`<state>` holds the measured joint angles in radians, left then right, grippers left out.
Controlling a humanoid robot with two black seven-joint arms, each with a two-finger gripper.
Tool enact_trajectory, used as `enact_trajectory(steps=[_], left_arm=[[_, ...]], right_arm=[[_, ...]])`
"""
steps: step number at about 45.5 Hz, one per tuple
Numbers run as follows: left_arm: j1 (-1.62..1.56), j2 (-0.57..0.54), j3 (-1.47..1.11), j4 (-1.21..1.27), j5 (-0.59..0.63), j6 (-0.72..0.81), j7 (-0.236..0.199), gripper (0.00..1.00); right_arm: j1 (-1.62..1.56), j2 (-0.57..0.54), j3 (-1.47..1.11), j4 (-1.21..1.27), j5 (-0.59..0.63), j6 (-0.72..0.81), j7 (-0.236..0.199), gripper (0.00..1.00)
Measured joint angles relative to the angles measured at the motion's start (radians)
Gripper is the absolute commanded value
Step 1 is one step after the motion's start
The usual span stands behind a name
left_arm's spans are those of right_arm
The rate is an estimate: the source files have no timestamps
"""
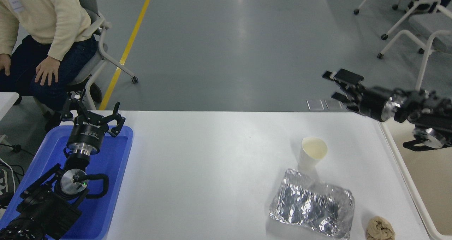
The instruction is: Pick up paper cup place in dustbin
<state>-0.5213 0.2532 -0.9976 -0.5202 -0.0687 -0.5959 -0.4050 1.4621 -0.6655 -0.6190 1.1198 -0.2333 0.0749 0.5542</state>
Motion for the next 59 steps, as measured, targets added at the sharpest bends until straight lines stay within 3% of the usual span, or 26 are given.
enact_trajectory(steps=[8,21,30,39,48,59], left_arm=[[0.0,0.0,0.0,0.0,0.001,0.0,0.0,1.0],[0.0,0.0,0.0,0.0,0.0,-0.001,0.0,1.0],[0.0,0.0,0.001,0.0,0.001,-0.001,0.0,1.0],[0.0,0.0,0.001,0.0,0.0,0.0,0.0,1.0],[0.0,0.0,0.001,0.0,0.001,0.001,0.0,1.0],[0.0,0.0,0.001,0.0,0.001,0.001,0.0,1.0]], right_arm=[[0.192,0.049,-0.325,0.1,-0.004,0.08,0.0,1.0],[0.381,0.131,-0.838,0.161,-0.073,0.358,0.0,1.0],[0.483,0.202,-0.933,0.177,-0.222,0.555,-0.003,1.0],[0.61,0.238,-0.907,0.185,-0.293,0.649,-0.03,1.0],[0.715,0.263,-0.852,0.189,-0.316,0.687,-0.078,1.0],[0.782,0.304,-0.779,0.2,-0.32,0.703,-0.227,1.0]])
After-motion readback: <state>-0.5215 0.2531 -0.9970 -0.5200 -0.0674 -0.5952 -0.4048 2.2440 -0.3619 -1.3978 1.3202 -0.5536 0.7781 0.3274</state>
